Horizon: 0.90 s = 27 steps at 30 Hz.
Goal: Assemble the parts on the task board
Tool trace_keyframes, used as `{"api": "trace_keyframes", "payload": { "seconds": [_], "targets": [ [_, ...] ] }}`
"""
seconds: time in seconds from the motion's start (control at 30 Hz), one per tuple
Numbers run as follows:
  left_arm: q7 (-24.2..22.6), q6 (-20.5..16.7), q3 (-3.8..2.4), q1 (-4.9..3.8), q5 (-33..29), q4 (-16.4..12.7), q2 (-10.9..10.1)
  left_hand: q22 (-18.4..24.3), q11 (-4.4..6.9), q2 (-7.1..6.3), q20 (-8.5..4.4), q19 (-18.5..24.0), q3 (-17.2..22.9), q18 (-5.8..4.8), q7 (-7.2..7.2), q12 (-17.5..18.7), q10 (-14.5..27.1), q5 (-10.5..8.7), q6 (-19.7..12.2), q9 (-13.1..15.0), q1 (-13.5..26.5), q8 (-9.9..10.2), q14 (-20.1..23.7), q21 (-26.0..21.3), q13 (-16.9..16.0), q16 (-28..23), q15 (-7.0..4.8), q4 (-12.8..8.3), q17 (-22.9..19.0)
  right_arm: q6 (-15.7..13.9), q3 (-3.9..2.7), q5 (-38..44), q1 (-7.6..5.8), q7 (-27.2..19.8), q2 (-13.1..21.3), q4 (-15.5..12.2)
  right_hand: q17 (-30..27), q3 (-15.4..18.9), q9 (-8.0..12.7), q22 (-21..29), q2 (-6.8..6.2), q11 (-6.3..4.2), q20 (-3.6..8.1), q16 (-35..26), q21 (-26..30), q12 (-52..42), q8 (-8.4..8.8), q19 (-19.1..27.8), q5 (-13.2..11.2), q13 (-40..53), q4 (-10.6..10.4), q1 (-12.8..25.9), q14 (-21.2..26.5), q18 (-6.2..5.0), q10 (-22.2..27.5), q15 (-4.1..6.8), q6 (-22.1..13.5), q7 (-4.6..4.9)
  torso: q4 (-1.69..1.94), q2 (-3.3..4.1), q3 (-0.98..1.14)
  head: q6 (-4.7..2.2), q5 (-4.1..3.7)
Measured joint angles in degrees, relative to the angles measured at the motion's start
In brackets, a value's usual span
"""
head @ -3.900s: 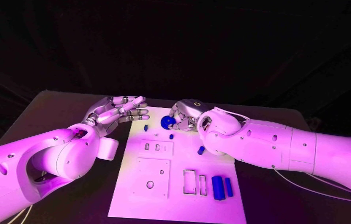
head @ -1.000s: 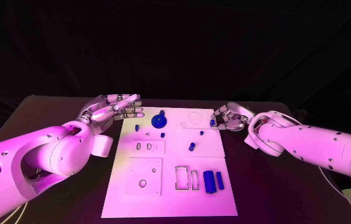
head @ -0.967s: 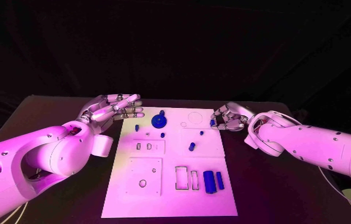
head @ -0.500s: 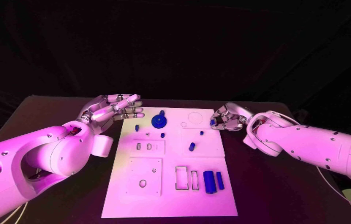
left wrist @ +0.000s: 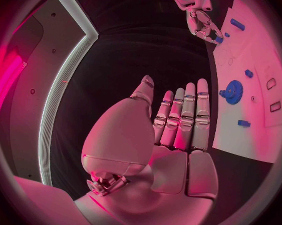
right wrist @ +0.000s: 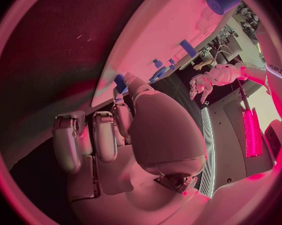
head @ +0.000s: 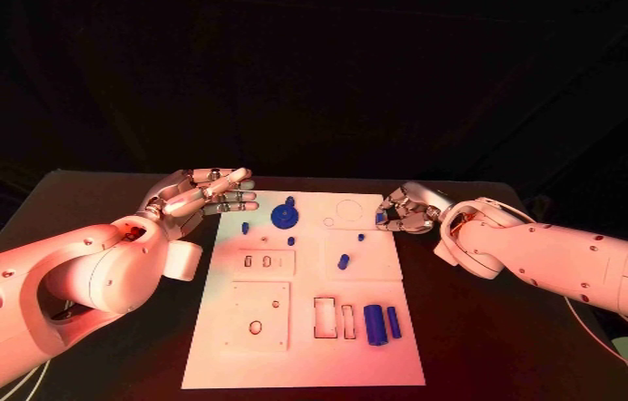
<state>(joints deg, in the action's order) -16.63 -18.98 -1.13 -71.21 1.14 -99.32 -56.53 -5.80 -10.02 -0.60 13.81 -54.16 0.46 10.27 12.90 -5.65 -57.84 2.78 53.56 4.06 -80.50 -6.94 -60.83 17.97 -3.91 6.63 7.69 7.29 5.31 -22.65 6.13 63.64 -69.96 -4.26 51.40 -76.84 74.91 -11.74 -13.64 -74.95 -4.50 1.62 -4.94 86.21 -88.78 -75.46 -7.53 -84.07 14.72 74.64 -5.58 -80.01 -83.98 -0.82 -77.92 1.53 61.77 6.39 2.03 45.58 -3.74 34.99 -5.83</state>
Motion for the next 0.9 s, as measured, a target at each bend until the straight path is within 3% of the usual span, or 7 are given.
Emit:
{"api": "trace_keyframes", "payload": {
  "seconds": [0.1,0.2,0.57,0.73,0.9],
  "targets": [
    [0.02,0.04,0.00,0.00,0.00,0.05,0.00,0.00,0.00,0.00,0.00,0.00,0.00,0.00,0.00,0.00,0.00,0.00,0.00,0.00,0.00,0.00,0.00,0.00,0.00,0.00,0.00,0.00,0.00,-1.04,-0.04,-0.04,0.00,0.05,0.11,-0.61,0.00,-0.31,-0.11,0.00,0.17,-0.19,0.17,0.23,-0.25,-0.13,-0.42,0.16,0.60,0.31,0.13,0.09,-0.05,0.00,-0.19,0.34,0.56,-0.51,0.00,-0.01,-0.01,0.09,0.08],
    [0.04,0.07,0.00,0.00,0.00,0.17,-0.01,0.00,0.00,0.00,0.00,0.00,0.00,0.00,0.00,0.00,0.00,0.00,0.00,0.00,0.00,0.00,0.00,0.00,0.00,0.00,0.00,0.00,0.00,-2.12,-0.12,-0.07,-0.02,0.23,0.38,-1.76,0.00,-0.49,-0.11,0.00,0.52,-0.40,0.37,0.23,-0.25,-0.22,-0.68,-0.04,0.82,0.31,-0.05,0.32,-0.05,0.00,-0.40,0.34,0.75,-0.34,0.02,-0.04,0.00,0.14,0.14],
    [0.08,0.16,0.07,0.05,0.00,1.47,0.27,0.00,0.00,0.23,0.00,0.00,0.00,0.00,0.00,0.00,0.00,0.00,0.00,0.00,-0.23,0.00,0.00,0.00,0.00,-0.05,0.00,0.00,0.00,-5.08,-0.48,1.23,-2.06,5.22,0.90,-11.01,0.00,-0.77,-0.11,0.01,1.27,-0.25,0.58,0.22,-0.73,-0.22,-0.69,0.16,1.59,0.31,-0.34,1.07,-0.04,0.00,-0.55,0.75,0.74,-0.34,0.05,-0.49,-0.04,0.48,0.59],
    [0.10,0.23,0.20,0.06,0.00,2.30,0.82,0.00,0.00,0.23,0.00,0.00,0.00,0.00,0.00,0.00,0.00,0.00,-0.01,-0.01,-0.23,0.00,0.00,0.00,0.00,-0.26,0.00,0.00,0.00,-5.13,-0.48,4.09,-2.41,9.14,-1.86,-14.50,-0.01,-0.77,-0.11,0.01,1.49,-0.25,0.57,0.22,-0.96,-0.22,-0.69,0.16,1.58,0.31,-0.34,1.30,-0.04,0.00,-0.54,0.75,0.74,-0.34,0.12,-0.97,-0.10,0.97,1.14],
    [0.13,0.27,0.34,0.08,0.00,3.01,1.44,0.02,0.00,0.23,0.00,0.00,0.00,0.01,0.00,0.10,0.00,0.00,-0.01,-0.01,-0.23,0.00,0.00,0.00,0.00,-0.25,0.00,0.00,-0.01,-4.68,-0.17,7.14,-2.42,12.55,-6.05,-15.47,-0.01,-0.77,-0.11,0.02,1.56,-0.25,0.57,0.22,-0.96,-0.22,-0.69,0.16,1.58,0.18,-0.35,1.37,-0.04,0.01,-0.54,0.75,0.74,-0.35,0.31,-1.44,-0.15,1.55,2.07]
  ]
}}
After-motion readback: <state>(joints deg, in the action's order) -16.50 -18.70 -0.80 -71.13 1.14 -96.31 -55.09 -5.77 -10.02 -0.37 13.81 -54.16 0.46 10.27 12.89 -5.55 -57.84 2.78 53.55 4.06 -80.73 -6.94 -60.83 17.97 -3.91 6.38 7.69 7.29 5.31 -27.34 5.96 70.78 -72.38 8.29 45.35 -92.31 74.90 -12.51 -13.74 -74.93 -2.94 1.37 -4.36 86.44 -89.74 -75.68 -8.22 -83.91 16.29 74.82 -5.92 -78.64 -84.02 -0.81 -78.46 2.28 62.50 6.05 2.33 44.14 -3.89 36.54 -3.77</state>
